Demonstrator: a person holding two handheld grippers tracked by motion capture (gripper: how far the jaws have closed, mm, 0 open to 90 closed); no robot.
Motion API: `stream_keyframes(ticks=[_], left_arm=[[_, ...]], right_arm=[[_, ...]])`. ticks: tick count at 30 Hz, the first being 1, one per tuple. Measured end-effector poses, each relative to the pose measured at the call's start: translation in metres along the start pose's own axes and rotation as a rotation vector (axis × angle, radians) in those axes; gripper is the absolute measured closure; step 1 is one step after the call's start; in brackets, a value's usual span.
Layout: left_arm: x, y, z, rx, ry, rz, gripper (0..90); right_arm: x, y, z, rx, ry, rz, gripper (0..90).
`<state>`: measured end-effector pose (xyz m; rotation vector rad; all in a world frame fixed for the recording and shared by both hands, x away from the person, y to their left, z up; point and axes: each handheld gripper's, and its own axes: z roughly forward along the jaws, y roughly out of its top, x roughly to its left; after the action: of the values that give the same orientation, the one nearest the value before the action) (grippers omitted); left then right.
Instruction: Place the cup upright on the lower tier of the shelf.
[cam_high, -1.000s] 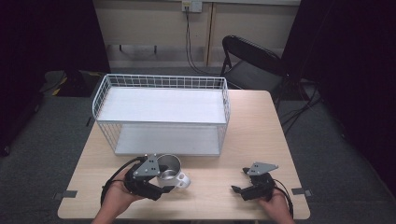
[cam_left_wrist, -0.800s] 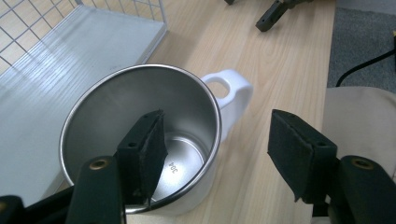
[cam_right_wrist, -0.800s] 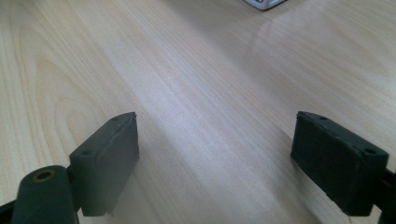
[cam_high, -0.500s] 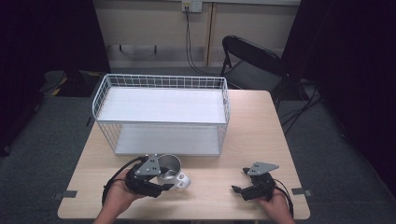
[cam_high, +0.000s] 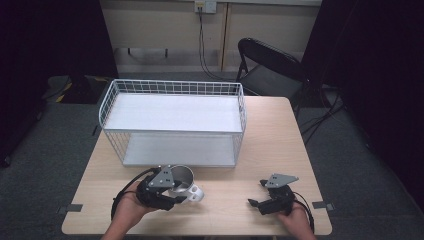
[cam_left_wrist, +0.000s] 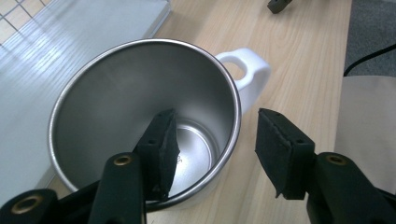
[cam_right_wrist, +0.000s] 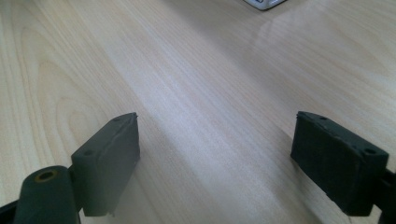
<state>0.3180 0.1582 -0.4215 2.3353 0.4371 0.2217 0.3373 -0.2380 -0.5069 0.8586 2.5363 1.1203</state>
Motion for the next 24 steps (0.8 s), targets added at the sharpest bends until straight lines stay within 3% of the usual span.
stream_keyframes(ticks=[2, 9, 17, 22, 24], left_arm=[[-0.001, 0.0, 0.004, 0.021, 0.007, 0.016, 51.2], [0.0, 0.0, 0.006, 0.028, 0.028, 0.04, 61.6], [0.001, 0.002, 0.013, 0.033, 0.015, 0.07, 77.5], [0.002, 0.004, 0.012, 0.051, 0.005, 0.076, 81.0], [0.0, 0.005, 0.011, 0.06, 0.024, 0.111, 82.5]], right_arm=[[0.0, 0.0, 0.0, 0.0, 0.0, 0.0, 14.4], [0.0, 0.0, 0.0, 0.0, 0.0, -0.002, 14.4], [0.0, 0.0, 0.0, -0.001, 0.001, -0.002, 14.4], [0.0, 0.0, 0.0, -0.001, 0.001, -0.002, 14.4], [0.0, 0.0, 0.0, -0.001, 0.001, -0.002, 14.4]])
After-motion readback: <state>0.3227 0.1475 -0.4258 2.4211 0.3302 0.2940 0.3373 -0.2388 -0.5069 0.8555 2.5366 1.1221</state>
